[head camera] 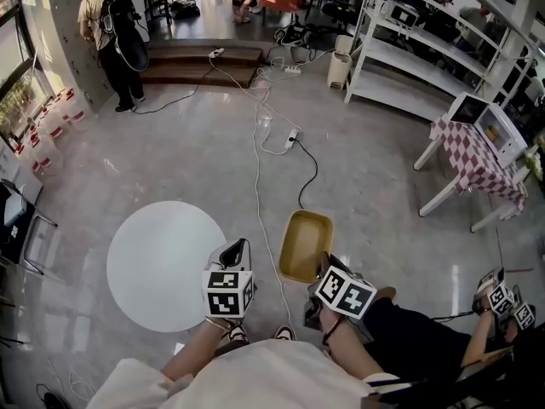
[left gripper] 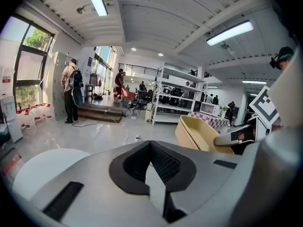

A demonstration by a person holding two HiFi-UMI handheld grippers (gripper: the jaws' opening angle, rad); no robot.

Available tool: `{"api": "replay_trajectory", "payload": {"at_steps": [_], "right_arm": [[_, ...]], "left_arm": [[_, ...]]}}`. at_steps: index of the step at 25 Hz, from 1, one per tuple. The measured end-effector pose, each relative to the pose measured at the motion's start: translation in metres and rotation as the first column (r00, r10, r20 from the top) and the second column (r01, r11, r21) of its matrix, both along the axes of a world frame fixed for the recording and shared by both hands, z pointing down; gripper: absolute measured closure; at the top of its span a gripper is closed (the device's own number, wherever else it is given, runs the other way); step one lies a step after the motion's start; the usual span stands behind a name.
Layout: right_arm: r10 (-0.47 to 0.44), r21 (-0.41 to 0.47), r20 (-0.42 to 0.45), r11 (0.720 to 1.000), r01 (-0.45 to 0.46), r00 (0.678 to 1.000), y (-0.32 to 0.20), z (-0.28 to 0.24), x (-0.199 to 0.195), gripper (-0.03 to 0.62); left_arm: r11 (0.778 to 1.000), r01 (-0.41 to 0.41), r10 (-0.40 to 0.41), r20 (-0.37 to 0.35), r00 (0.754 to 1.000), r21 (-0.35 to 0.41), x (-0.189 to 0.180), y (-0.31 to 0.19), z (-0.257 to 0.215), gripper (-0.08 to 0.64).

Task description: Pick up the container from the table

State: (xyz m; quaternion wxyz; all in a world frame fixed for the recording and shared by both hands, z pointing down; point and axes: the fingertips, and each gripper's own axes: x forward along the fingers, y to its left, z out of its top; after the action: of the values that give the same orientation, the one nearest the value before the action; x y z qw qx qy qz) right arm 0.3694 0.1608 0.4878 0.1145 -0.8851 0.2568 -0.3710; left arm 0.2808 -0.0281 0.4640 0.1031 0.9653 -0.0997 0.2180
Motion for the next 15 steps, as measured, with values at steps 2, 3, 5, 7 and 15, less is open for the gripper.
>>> {"api": "replay_trajectory", "payload": {"at_steps": [2, 3, 5, 7, 15], "right_arm": [[-0.004, -0.008, 0.000, 1.000, 0.004, 1.000, 0.002, 0.000, -0.003, 0.549], [-0.011, -0.014, -0.002, 1.000, 0.011, 1.000, 0.002, -0.001, -0.004, 0.549], [-0.028, -0.023, -0.009, 0.999, 0.028, 1.000, 0.003, -0.003, -0.006, 0.551], [-0.046, -0.022, -0.017, 0.999, 0.045, 0.999, 0.001, -0.004, -0.008, 0.551], [-0.033, -0.020, 0.013, 0.999, 0.034, 0.999, 0.010, 0.004, -0.011, 0.552]], "left_arm": [[1.000, -0.002, 0.002, -0.001, 1.000, -0.002, -0.001, 0.001, 0.000, 0.545], [1.000, -0.002, 0.002, -0.002, 1.000, -0.005, -0.002, 0.002, -0.001, 0.545], [1.000, -0.001, 0.001, -0.004, 1.000, -0.012, -0.002, 0.003, -0.001, 0.545], [1.000, -0.002, 0.002, -0.002, 1.000, -0.020, -0.002, 0.005, 0.000, 0.545], [0.999, -0.017, 0.017, 0.008, 1.000, -0.035, -0.003, 0.018, 0.007, 0.545]]}}
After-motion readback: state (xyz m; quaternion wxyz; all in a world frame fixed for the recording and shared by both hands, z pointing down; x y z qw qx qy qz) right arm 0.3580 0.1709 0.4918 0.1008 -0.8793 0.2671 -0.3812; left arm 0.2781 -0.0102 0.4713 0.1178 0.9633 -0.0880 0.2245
